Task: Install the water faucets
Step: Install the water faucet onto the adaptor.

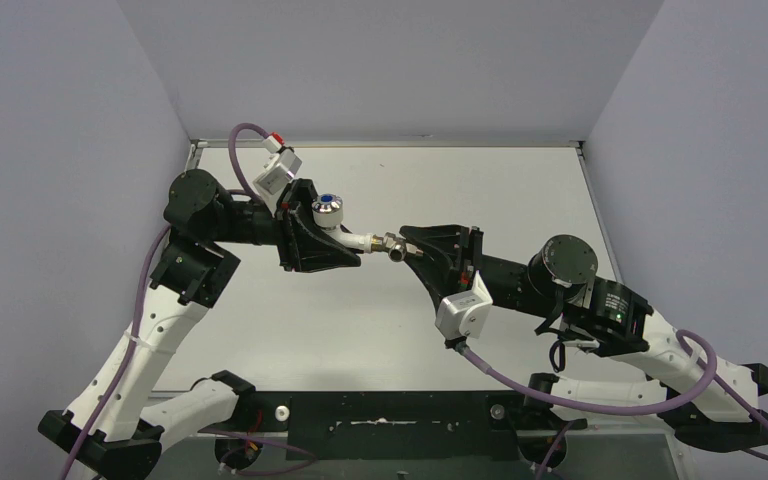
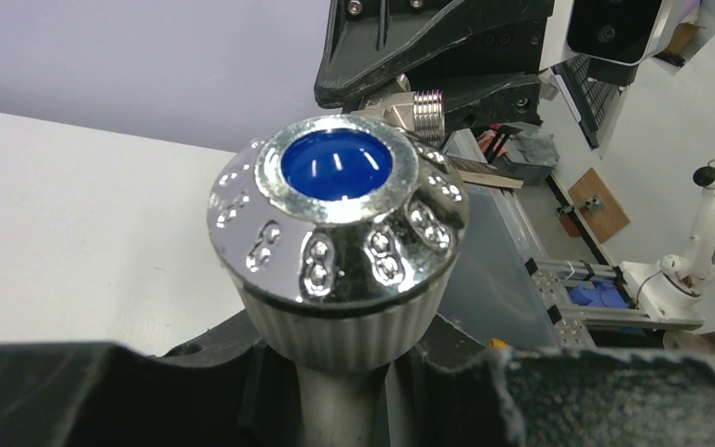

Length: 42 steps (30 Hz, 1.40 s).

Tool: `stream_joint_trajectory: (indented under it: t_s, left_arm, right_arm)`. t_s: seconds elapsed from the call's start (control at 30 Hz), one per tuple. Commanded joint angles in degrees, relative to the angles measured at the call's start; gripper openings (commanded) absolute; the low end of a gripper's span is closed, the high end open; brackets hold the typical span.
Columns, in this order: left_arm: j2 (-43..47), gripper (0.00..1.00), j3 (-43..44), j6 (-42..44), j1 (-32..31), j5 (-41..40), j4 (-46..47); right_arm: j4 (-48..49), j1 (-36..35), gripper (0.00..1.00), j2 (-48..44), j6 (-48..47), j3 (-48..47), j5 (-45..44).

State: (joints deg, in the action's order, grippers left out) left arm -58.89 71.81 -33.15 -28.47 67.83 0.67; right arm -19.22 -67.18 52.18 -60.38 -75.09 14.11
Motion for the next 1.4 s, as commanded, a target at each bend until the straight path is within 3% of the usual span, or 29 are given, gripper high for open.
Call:
stream_joint_trajectory:
  t_s: [0.0, 1.37]
  left_arm:
    - [0.95, 0.0, 0.9, 0.8, -0.36, 0.74, 2.41]
    - [0.26, 0.0, 1.82, 2.03, -0.36, -0.55, 1.18]
  right_arm:
    - [0.45, -0.24, 0.0, 0.48, 0.96, -3.04, 0.79]
    - [-0.31, -0.3, 0.0, -0.42, 3.65, -0.72, 2.43]
